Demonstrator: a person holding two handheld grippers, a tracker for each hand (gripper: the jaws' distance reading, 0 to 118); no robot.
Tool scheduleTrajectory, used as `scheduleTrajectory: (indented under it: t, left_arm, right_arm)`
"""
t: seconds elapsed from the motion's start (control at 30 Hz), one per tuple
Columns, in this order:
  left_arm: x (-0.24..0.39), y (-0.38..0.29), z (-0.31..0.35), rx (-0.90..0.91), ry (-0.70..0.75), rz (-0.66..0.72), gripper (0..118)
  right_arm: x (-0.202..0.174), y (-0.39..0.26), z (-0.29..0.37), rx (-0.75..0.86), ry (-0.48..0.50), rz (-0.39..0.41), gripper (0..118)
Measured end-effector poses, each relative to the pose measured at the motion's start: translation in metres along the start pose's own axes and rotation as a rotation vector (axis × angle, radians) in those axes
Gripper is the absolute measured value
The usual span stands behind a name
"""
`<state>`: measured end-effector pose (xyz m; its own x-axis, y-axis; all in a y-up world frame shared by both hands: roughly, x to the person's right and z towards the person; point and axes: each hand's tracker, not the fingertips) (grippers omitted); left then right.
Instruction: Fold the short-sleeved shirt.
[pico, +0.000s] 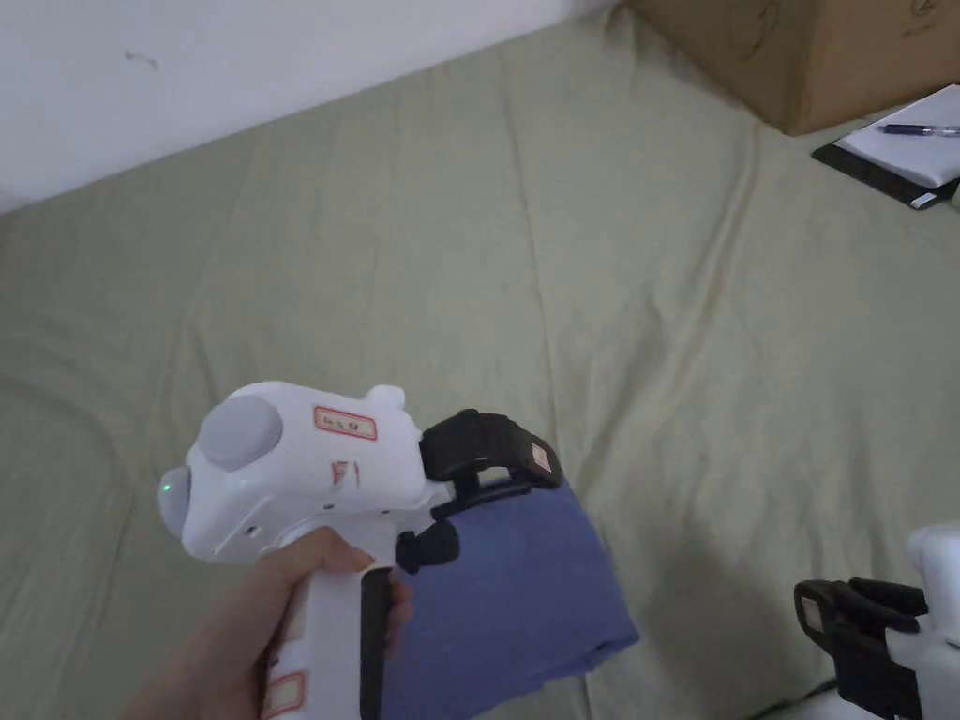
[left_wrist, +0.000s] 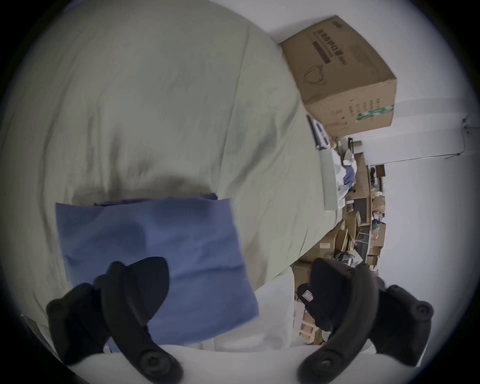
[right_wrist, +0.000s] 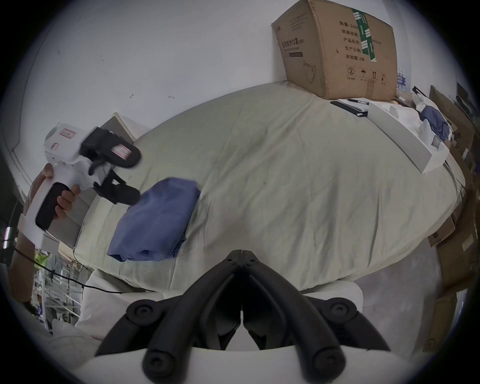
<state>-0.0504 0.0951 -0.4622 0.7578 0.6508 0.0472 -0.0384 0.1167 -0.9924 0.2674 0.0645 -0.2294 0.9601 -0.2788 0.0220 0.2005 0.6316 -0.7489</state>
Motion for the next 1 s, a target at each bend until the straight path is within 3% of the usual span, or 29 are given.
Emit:
scheduleTrajectory:
  t: [0.2,0.27,0.3,0.33,0.37,0.4,0.47,0.6,0.77,0.97,1.0]
  left_arm:
    - [-0.028,-0.026,0.058,0.162,0.075,-0.134,111]
    - [-0.046,-0.033,0.068,0.119,0.142,-0.121,109]
    - [-0.059,-0.039,0.072,0.119,0.164,-0.096,98]
    - [-0.071,-0.046,0.077,0.169,0.181,-0.074,72]
    - [-0.081,-0.051,0.08,0.2,0.195,-0.052,16]
    - [-0.088,-0.055,0.077,0.209,0.216,-0.015,0]
    - [-0.107,-0.061,0.074,0.198,0.22,0.037,0]
    - [-0.115,-0.066,0.062,0.217,0.061,0.15,0]
    - [-0.102,-0.053,0.029,0.186,0.116,0.089,0]
    - [-0.061,-0.047,-0.014,0.093,0.082,-0.011,0]
    - [-0.049,-0.047,-0.02,0.092,0.095,-0.079,0]
  right_arm:
    - [-0.001,-0.001,-0.002,-0.004,-0.001,0.009,0]
    - [-0.006,0.0,-0.003,-0.005,0.012,0.018,0]
    - [-0.008,0.0,-0.004,-0.005,0.017,0.024,0]
    - [-0.011,0.001,-0.005,-0.009,0.025,0.033,0]
    - [-0.015,0.001,-0.007,-0.013,0.028,0.041,0]
    - [-0.017,0.001,-0.008,-0.015,0.03,0.049,0]
    - [-0.021,0.002,-0.011,-0.024,0.042,0.062,0]
    - [-0.027,0.003,-0.013,-0.033,0.052,0.081,0]
    - [-0.027,0.004,-0.014,-0.036,0.046,0.083,0]
    - [-0.021,0.002,-0.012,-0.045,0.033,0.071,0]
    - [-0.02,0.001,-0.012,-0.046,0.029,0.071,0]
